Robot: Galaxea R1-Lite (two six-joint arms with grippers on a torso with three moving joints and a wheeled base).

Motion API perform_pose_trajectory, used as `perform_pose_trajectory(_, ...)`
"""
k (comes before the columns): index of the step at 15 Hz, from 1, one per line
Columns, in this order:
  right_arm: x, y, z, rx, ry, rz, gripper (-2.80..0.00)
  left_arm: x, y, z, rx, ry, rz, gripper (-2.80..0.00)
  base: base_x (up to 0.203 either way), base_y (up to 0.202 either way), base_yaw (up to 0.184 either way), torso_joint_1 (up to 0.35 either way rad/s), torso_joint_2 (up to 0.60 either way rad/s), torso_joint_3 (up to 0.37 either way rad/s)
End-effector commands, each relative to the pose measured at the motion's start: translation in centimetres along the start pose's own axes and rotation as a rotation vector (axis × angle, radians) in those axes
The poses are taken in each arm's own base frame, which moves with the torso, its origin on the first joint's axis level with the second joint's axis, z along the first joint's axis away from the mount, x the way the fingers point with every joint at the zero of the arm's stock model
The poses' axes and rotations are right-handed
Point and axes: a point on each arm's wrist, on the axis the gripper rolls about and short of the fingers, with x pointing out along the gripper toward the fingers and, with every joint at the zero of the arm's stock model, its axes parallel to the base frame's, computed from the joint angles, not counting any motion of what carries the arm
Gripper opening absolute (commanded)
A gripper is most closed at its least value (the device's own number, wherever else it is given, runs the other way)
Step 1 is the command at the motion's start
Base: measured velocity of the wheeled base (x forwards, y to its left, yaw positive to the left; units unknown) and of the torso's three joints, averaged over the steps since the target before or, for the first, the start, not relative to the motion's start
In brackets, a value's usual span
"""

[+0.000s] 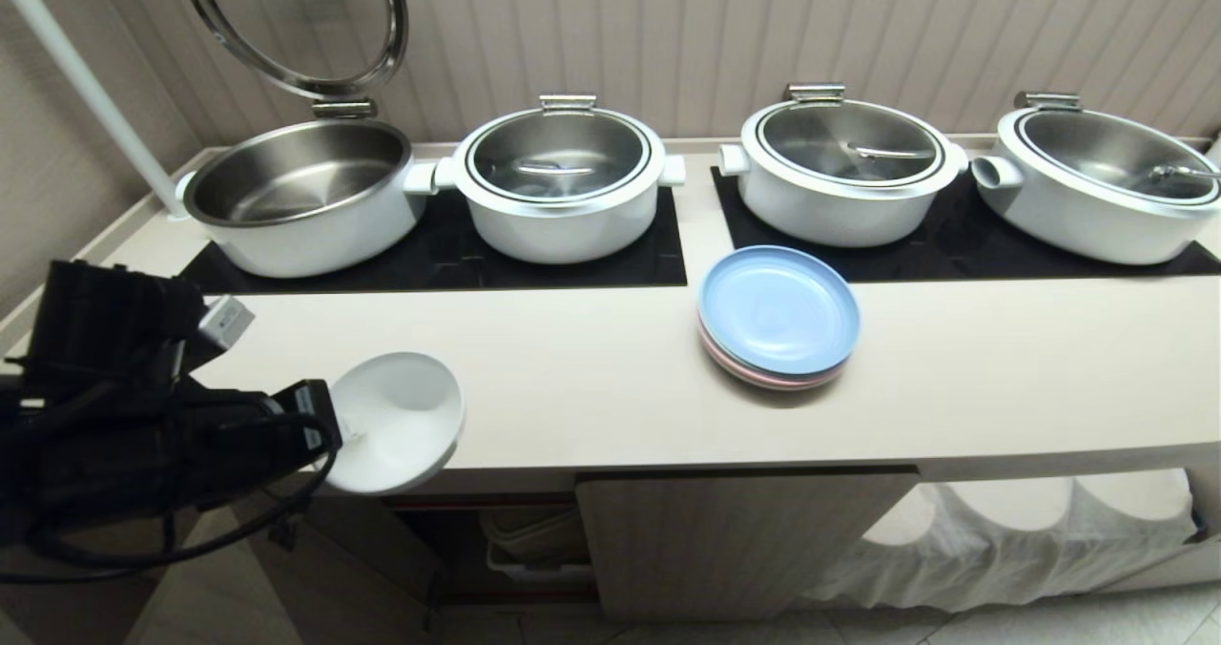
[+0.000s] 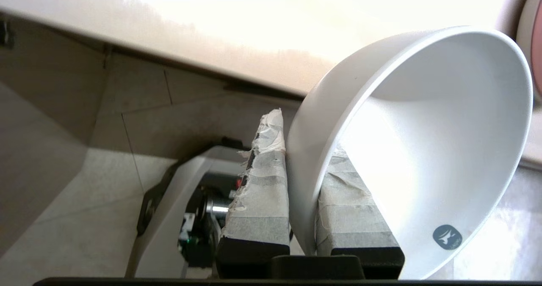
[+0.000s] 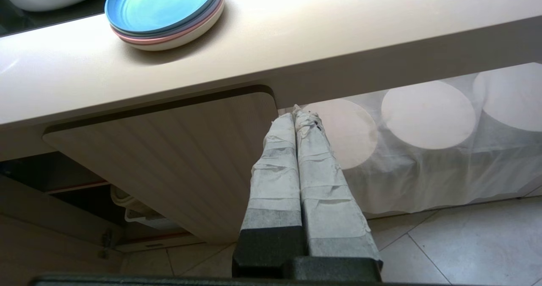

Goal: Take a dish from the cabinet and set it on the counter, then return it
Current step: Place it on the table

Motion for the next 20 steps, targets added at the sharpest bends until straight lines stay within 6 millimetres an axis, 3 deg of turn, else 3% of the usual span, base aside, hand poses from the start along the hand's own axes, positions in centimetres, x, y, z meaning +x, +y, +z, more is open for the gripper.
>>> perform_pose_trajectory(1, 0.0, 0.0, 0.0, 0.001, 0.001, 0.0, -2.8, 3.4, -0.1, 0.9, -0.018, 0.009, 0.031, -2.8, 0.0, 0.0, 0.0, 0.0, 0.0, 0.0)
perform_pose_trajectory(6, 0.0, 0.0, 0.0, 0.001, 0.001, 0.0, -2.8, 8.0, -1.1, 1.8, -0.078, -0.013, 0.044, -2.8, 0.0, 0.0, 0.0, 0.0, 0.0, 0.0)
perform_pose_trajectory(10, 0.0, 0.0, 0.0, 0.001, 0.001, 0.0, -2.8, 10.6, -1.8, 3.1, -0.124, -0.026, 0.039, -2.8, 0.0, 0.0, 0.0, 0.0, 0.0, 0.0)
perform_pose_trajectory(15, 0.0, 0.0, 0.0, 0.001, 0.001, 0.0, -2.8, 13.1, -2.1, 3.7, -0.128, -0.008, 0.052, -2.8, 0.0, 0.0, 0.0, 0.0, 0.0, 0.0)
perform_pose_trajectory(20, 0.0, 0.0, 0.0, 0.001, 0.001, 0.0, -2.8, 14.0, -2.7, 4.7, -0.151, 0.028, 0.071, -2.8, 0.0, 0.0, 0.0, 0.0, 0.0, 0.0)
